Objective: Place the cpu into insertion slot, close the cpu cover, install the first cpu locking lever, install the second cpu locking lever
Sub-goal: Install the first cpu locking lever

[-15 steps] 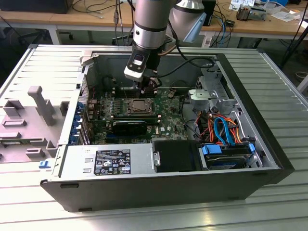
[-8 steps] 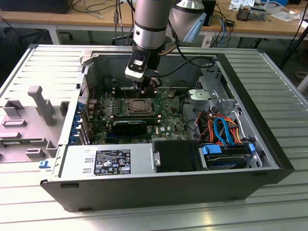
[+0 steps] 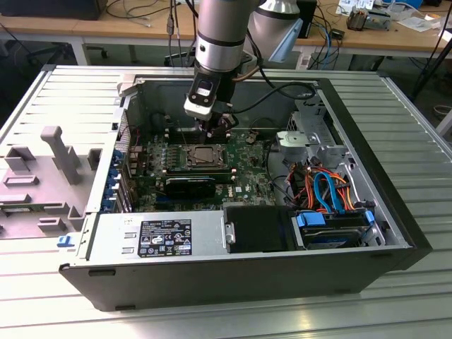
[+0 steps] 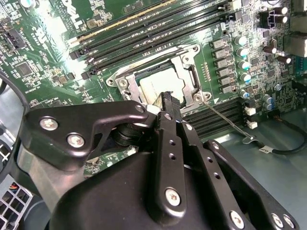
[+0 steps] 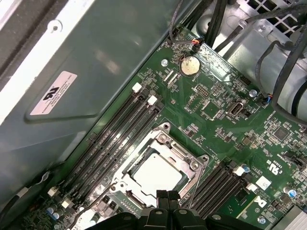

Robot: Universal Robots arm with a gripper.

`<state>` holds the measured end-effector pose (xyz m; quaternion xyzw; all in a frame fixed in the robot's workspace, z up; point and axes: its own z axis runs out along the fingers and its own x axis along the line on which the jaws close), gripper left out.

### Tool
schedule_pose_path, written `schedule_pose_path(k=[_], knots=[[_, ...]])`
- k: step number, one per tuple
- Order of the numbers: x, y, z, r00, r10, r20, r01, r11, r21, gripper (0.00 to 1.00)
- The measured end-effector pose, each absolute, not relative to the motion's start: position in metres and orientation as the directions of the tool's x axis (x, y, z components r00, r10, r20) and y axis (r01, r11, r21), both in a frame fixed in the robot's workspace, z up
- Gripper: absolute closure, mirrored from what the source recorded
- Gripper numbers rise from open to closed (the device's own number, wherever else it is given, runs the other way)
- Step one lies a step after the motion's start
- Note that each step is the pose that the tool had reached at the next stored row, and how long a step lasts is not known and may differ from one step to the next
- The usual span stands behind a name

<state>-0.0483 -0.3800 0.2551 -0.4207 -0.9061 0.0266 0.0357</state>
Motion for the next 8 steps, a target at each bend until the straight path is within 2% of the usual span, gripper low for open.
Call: schedule_pose_path(k=[8], knots=[[-0.0483, -0.38, 0.2551, -0.651, 0.758, 0.042, 0.754, 0.652, -0.078, 0.89]])
